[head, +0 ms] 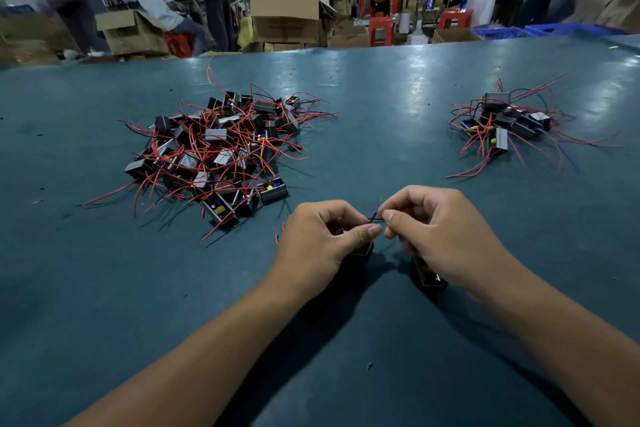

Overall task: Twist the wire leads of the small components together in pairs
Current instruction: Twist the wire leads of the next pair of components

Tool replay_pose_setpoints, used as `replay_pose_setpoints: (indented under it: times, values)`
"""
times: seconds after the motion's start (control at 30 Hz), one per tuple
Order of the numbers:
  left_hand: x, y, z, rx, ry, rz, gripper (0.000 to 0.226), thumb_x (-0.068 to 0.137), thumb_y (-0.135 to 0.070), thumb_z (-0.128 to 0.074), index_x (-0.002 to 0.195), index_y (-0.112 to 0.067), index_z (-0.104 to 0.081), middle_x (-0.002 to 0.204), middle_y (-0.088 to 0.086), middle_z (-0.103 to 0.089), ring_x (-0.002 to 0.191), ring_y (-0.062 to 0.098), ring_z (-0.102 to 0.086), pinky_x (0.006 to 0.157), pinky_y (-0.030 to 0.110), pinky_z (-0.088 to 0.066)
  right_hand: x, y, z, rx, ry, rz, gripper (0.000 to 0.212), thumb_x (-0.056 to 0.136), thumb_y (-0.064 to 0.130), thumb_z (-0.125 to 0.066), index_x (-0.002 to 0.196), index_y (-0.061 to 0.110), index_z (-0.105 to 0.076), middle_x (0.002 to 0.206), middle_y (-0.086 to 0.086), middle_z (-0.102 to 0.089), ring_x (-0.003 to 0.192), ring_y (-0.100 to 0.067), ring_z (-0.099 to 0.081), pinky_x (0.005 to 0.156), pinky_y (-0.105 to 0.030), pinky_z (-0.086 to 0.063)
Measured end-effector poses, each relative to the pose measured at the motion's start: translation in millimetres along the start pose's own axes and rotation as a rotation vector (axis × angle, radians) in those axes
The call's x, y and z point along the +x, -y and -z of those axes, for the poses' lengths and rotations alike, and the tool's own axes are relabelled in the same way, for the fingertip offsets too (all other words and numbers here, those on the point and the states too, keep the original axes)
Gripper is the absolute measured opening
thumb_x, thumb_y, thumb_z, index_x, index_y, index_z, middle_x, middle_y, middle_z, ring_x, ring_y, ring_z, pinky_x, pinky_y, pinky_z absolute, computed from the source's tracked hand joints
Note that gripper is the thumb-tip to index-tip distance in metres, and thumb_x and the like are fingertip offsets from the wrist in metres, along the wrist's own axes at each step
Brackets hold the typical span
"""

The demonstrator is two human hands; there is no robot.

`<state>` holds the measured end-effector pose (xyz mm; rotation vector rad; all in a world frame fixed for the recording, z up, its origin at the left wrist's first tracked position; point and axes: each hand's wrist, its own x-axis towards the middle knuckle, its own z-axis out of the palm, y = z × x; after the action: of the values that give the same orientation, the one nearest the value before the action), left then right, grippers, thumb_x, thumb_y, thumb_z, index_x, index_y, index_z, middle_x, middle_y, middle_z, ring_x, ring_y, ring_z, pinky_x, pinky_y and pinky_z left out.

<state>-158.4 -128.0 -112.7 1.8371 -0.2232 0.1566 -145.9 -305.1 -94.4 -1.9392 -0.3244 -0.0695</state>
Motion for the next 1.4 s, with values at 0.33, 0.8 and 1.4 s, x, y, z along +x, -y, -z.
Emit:
replay_pose_setpoints:
  times: [0.33,0.8,1.4]
  values:
    - [0,4,-4,-0.029,-0.043,0.031,0.016,0.079,-0.019,-0.085,0.071,-0.013,-0.072,0.064,0.002,-0.072,0.056,0.01,-0.063,0.058,0.031,-0.052,-3,2,-4,0.027,-0.019,0.033,0.009,0.086,0.016,-0.071,0.077,0.018,-0.07,0.068,0.0,-0.07,0.058,-0.009,-0.056,0.061,-0.031,-0.047]
    - [-1,3,-8,-0.014,-0.048,0.014,0.018,0.079,-0.021,-0.084,0.072,-0.011,-0.071,0.067,0.008,-0.071,0.057,0.011,-0.059,0.056,0.029,-0.047,-3,1,-7,0.016,-0.053,0.07,0.01,0.085,0.017,-0.072,0.076,0.017,-0.069,0.069,-0.002,-0.071,0.057,-0.006,-0.053,0.055,-0.02,-0.041]
    - [3,-18,17,0.597,0.021,-0.355,0.017,0.092,-0.038,-0.063,0.083,-0.024,-0.066,0.077,-0.012,-0.056,0.074,-0.001,-0.047,0.075,0.038,-0.041,-8,7,-3,-0.207,0.002,0.219,0.01,0.086,0.015,-0.072,0.077,0.02,-0.07,0.058,0.008,-0.06,0.053,-0.003,-0.047,0.053,-0.013,-0.035]
